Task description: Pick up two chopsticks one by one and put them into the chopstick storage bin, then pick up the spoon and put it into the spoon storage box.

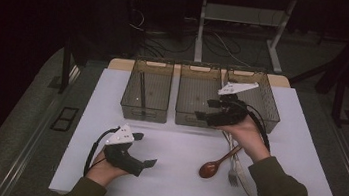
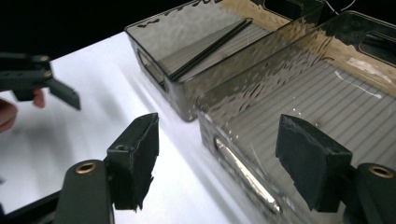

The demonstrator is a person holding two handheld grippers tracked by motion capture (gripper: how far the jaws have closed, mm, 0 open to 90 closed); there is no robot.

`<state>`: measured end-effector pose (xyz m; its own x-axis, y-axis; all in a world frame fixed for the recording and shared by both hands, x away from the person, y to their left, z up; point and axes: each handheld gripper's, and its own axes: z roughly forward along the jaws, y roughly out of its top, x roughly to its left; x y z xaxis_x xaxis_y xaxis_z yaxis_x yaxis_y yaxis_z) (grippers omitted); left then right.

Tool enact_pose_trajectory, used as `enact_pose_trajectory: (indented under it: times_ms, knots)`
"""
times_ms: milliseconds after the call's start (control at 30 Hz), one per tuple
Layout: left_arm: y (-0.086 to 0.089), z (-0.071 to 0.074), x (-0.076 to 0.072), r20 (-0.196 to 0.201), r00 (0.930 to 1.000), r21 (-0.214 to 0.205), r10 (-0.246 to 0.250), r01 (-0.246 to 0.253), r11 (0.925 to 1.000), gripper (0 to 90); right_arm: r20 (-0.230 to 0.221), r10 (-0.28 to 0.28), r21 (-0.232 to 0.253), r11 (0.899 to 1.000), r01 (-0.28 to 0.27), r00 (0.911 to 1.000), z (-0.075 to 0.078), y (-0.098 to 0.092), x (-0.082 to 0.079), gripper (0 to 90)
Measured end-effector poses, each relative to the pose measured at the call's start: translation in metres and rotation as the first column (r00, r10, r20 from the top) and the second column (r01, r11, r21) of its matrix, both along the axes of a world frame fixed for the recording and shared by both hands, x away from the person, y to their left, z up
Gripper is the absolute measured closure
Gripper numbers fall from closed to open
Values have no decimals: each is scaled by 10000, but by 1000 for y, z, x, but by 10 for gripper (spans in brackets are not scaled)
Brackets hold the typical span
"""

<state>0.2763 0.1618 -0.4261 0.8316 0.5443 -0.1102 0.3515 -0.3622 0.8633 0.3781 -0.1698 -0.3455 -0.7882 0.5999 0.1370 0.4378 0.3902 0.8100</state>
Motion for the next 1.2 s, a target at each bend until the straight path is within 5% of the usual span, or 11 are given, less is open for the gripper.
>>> enact_pose_trajectory:
  times_ms: [600,933,1200]
  knots:
    - [0,0,0,-20,10000,53,80,-80,10000,0,150,-525,573,9970,516,9985,-28,-50,-41,216]
    - [1,0,-1,-33,10000,13,90,-90,10000,0,138,-955,374,9948,949,9953,-47,-72,-60,177]
    - [2,1,-3,-6,9998,30,175,-175,9998,0,302,-1180,902,9893,1149,9926,-49,-91,-80,161]
